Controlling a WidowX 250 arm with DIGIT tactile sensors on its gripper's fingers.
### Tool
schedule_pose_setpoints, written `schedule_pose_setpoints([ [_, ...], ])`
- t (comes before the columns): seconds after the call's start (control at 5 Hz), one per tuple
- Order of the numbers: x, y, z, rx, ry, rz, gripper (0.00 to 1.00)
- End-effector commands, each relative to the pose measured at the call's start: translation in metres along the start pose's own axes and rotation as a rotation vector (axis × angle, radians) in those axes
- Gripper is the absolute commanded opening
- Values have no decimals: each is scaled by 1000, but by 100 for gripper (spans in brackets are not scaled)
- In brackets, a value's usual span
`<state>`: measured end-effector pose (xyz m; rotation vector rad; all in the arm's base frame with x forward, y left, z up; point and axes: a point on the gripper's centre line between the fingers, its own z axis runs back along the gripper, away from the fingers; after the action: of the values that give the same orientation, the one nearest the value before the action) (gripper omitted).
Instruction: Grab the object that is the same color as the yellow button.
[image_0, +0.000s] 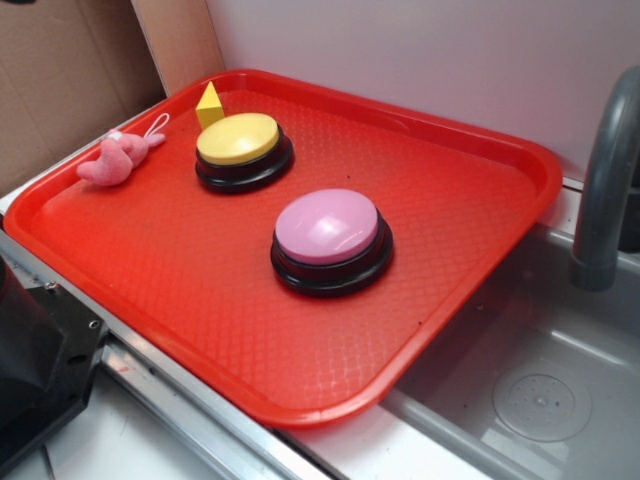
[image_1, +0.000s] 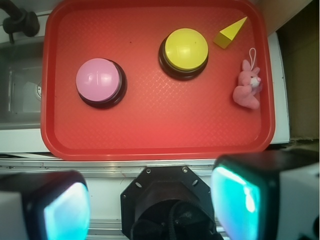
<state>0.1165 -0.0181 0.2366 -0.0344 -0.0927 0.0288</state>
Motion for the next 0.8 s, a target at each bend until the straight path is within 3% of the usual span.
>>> schedule_pose_setpoints([
  [0.0, 0, 0, 0, 0, 0, 0, 100],
  [0.2, 17, 8, -9, -16, 4, 72, 100],
  [0.6, 64, 39, -35, -24, -54, 388, 100],
])
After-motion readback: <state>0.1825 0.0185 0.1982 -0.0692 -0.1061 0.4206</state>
